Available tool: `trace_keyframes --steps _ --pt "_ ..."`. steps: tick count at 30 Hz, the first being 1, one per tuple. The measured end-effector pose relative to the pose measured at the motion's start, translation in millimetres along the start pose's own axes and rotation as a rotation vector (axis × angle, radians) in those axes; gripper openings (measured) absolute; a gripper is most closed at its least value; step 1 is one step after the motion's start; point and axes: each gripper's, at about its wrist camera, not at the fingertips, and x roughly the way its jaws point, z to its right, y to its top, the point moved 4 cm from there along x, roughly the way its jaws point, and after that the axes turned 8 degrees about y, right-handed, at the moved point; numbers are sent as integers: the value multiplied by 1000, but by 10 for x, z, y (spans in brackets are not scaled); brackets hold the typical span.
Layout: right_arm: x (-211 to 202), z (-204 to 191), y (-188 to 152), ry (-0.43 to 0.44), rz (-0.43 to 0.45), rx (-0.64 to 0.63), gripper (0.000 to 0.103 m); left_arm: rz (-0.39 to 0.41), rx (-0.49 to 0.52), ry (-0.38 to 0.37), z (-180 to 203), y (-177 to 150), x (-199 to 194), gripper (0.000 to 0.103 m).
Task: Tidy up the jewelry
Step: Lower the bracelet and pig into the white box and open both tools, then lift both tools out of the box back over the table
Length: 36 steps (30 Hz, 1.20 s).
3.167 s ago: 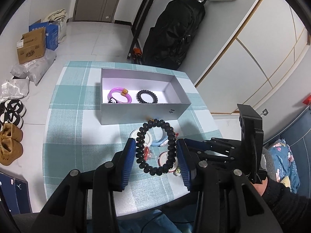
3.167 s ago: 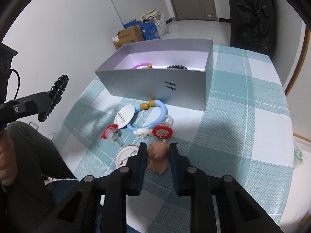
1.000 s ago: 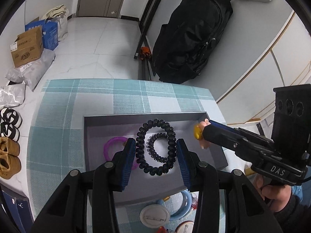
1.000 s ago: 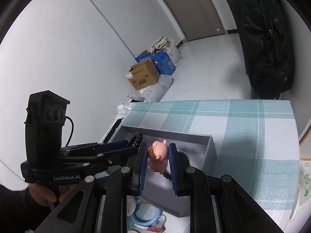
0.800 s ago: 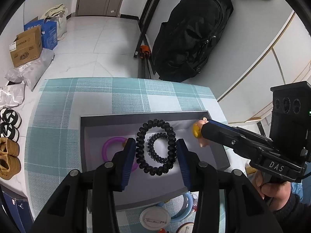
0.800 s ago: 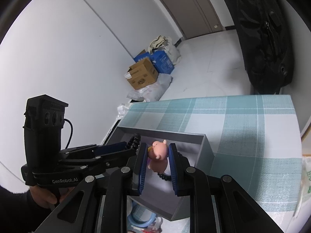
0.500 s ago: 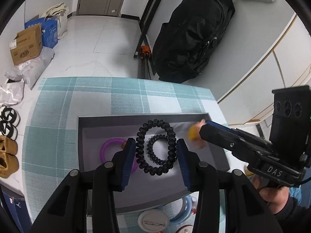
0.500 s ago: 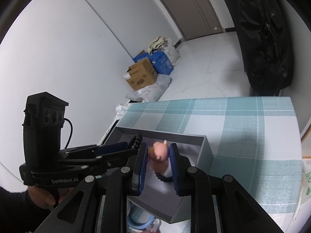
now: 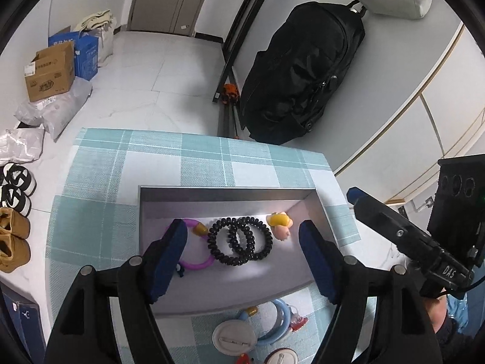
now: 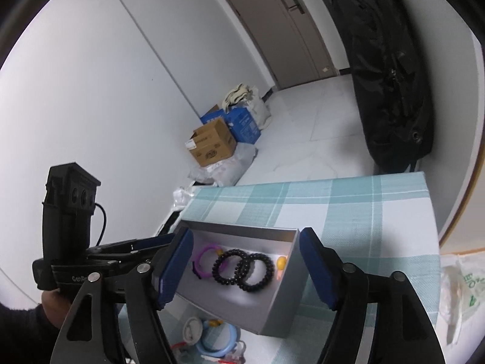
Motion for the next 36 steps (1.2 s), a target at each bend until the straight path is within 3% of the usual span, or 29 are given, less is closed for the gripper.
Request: trace_keyframes --steps 8,17,21,27,36 --pt "-102 -103 -55 -14 12 -12 80 42 8 36 1 -82 -170 72" --pt "-266 -237 -262 -32 -14 2 94 87 52 97 14 -250 -359 72" --pt "-326 -316 -343 -45 -19 -22 98 96 46 89 19 -348 -453 73" --pt "-362 -396 -495 -70 -54 -43 101 58 -6 77 -1 -567 -426 79" --pt "-383 -434 -735 -145 -134 -95 103 21 -12 133 -34 -791 -427 81"
